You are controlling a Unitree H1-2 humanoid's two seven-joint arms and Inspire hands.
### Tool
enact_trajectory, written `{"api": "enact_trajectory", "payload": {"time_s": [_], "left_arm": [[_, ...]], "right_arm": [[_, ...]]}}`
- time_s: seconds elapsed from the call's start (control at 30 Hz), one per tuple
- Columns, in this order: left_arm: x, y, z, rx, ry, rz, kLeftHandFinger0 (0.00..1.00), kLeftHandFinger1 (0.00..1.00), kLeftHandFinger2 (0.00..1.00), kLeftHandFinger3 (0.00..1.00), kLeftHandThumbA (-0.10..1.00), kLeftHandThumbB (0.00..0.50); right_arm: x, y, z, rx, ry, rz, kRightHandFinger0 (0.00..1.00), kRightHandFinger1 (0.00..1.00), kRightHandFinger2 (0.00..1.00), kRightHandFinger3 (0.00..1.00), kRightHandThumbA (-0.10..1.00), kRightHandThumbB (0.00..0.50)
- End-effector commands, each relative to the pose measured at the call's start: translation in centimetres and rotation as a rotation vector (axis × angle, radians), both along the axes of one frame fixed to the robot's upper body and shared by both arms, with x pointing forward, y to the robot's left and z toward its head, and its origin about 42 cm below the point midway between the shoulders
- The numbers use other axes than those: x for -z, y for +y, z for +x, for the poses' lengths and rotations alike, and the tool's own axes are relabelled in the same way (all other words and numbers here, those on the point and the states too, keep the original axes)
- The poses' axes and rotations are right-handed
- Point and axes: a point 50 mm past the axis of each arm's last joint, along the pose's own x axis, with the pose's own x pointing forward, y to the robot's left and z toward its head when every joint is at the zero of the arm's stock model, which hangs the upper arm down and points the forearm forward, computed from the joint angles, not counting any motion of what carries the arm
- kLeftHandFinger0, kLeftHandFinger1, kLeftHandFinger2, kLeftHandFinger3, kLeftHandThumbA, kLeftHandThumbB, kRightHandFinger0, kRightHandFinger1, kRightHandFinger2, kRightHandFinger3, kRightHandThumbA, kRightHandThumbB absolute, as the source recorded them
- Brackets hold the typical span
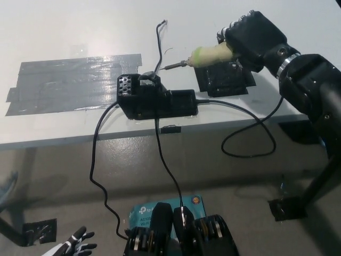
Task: The robot uses its right hand to grab and lift the soldering gun kept on the middle of the table and puts it in its base
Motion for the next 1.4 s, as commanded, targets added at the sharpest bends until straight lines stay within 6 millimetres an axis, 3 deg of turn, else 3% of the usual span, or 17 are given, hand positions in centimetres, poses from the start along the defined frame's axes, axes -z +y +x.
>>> {"api": "enact_trajectory", "payload": {"time_s": [0.0,0.23,0.43,0.5,0.6,0.7,0.97,1.0,1.03,1.1,1.13,1.17,1.23,1.3,1.37], "left_arm": [[-0.9,0.4,0.6,0.013,-0.017,0.024,1.0,0.98,0.92,1.0,1.0,0.5],[-1.1,0.1,1.0,0.021,-0.024,0.024,1.0,0.97,0.91,1.0,1.0,0.5],[-1.2,0.1,1.0,0.022,-0.03,0.03,1.0,0.92,0.85,1.0,1.0,0.5],[-1.2,0.1,1.1,0.027,-0.029,0.029,1.0,0.98,0.89,1.0,1.0,0.5],[-1.3,0.1,1.1,0.032,-0.029,0.023,1.0,1.0,0.89,1.0,1.0,0.5],[-1.4,0.0,1.1,0.031,-0.033,0.027,1.0,1.0,0.89,1.0,1.0,0.5],[-1.3,-0.5,1.3,0.038,-0.04,0.028,1.0,0.99,0.86,1.0,1.0,0.5],[-1.3,-0.6,1.3,0.033,-0.039,0.023,1.0,0.99,0.86,1.0,1.0,0.5],[-1.3,-0.6,1.3,0.037,-0.039,0.023,1.0,1.0,0.87,1.0,1.0,0.5],[-1.3,-0.7,1.3,0.041,-0.038,0.013,1.0,1.0,0.89,1.0,1.0,0.5],[-1.2,-0.8,1.3,0.039,-0.035,0.011,1.0,1.0,0.9,1.0,1.0,0.5],[-1.3,-0.8,1.3,0.04,-0.036,0.012,1.0,1.0,0.91,1.0,1.0,0.5],[-1.2,-0.7,1.5,0.047,-0.034,0.017,1.0,1.0,0.92,1.0,1.0,0.5],[-1.2,-0.7,1.5,0.046,-0.034,0.021,1.0,1.0,0.91,1.0,1.0,0.5],[-1.2,-0.7,1.6,0.046,-0.034,0.021,1.0,1.0,0.91,1.0,1.0,0.5]], "right_arm": [[-3.7,0.5,0.4,-0.029,-0.13,0.012,0.0,0.01,0.37,0.38,-0.1,0.0],[-3.3,1.2,0.2,-0.043,-0.117,0.006,0.0,0.01,0.38,0.47,-0.1,0.0],[-2.7,1.8,0.2,-0.052,-0.11,0.015,0.0,0.0,0.34,0.44,-0.1,0.0],[-2.4,1.9,0.3,-0.06,-0.114,0.021,0.0,0.0,0.33,0.42,-0.1,0.019],[-2.1,2.1,0.2,-0.058,-0.109,0.015,0.0,0.0,0.34,0.46,-0.1,0.001],[-2.1,2.3,0.2,-0.062,-0.119,0.002,0.0,0.0,0.3,0.36,-0.1,0.0],[-1.2,1.9,0.3,-0.018,-0.077,-0.036,0.0,0.0,0.35,0.28,-0.1,0.011],[-0.7,1.7,0.4,0.017,-0.071,-0.063,0.0,0.0,0.34,0.25,0.03,0.003],[-0.5,1.6,0.4,0.037,-0.062,-0.078,0.0,0.0,0.34,0.23,0.06,0.001],[-0.3,1.4,0.5,0.056,-0.058,-0.103,0.0,0.02,0.36,0.21,-0.04,0.0],[0.2,1.2,0.5,0.058,-0.071,-0.115,0.0,0.02,0.35,0.14,-0.1,0.0],[0.2,1.1,0.5,0.059,-0.072,-0.115,0.0,0.01,0.35,0.14,-0.1,0.0],[0.7,1.1,0.6,0.052,-0.09,-0.123,0.0,0.0,0.33,0.16,-0.1,0.0],[0.7,1.4,0.6,0.052,-0.096,-0.139,0.0,0.02,0.36,0.27,-0.1,0.0],[0.6,2.2,0.5,0.045,-0.102,-0.137,0.0,0.02,0.37,0.3,-0.1,0.02]]}}
